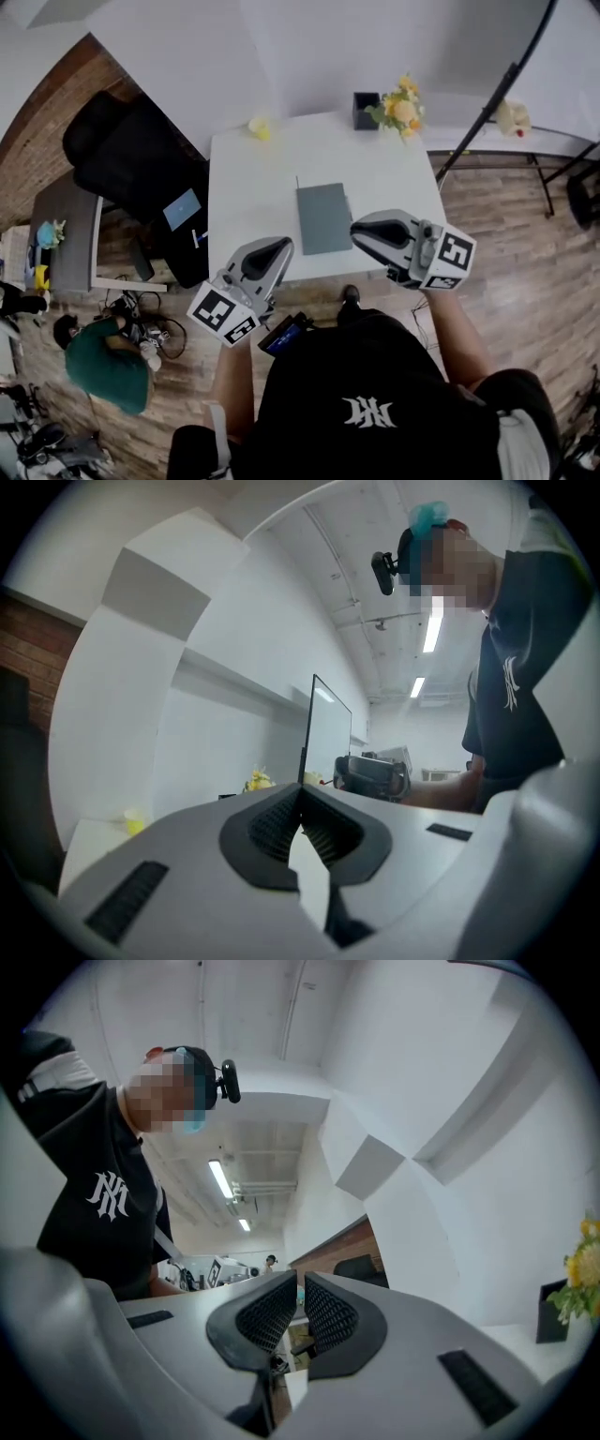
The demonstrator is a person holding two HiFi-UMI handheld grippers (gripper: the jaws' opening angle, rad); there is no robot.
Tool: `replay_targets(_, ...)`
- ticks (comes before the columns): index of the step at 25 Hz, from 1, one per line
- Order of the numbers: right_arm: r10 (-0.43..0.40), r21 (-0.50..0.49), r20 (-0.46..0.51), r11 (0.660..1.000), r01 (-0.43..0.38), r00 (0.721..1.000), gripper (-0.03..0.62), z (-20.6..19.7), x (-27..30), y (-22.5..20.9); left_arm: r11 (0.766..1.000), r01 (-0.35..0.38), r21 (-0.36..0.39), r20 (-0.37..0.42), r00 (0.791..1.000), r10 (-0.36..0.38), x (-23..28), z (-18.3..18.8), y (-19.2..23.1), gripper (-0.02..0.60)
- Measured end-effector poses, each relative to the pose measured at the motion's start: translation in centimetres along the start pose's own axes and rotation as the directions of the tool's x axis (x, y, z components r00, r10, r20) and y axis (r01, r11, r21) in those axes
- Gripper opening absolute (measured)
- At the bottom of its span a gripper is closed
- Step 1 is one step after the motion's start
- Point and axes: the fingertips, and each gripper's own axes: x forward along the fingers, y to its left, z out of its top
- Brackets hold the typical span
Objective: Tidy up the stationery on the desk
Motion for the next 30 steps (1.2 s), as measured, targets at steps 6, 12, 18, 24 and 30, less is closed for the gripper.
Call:
replay_targets(6, -0.021, 0.05, -0.027, 0.999, 0.022, 0.999, 0.049, -3.1, -0.8, 7.6, 0.996, 0.048, -0.071, 0.002, 0.999, -0.048, -4.8, -2.5, -4.5, 0.003)
replay_targets(12, -0.032, 0.093, -0.031, 0.995, 0.035, 0.999, 0.049, -6.9, -1.8, 17.7, 0.987, 0.071, -0.142, -0.031, 0.997, -0.077, -11.7, -7.7, -10.7, 0.003)
replay_targets(18, -0.041, 0.09, -0.089, 0.995, 0.049, 0.995, 0.048, -9.0, -3.4, 23.1, 0.974, 0.146, -0.175, -0.069, 0.985, -0.161, -13.7, -10.7, -17.5, 0.003)
replay_targets(24, 0.043, 0.047, -0.095, 0.998, -0.039, 0.995, 0.044, -8.1, -2.9, 25.8, 0.983, 0.131, -0.132, -0.089, 0.986, -0.143, -14.4, -9.7, -20.9, 0.003)
replay_targets(30, 0.032, -0.027, -0.193, 0.999, -0.038, 0.981, 0.044, -8.1, -5.7, 28.2, 0.99, 0.077, -0.119, -0.079, 0.993, -0.087, -13.0, -8.5, -23.9, 0.003)
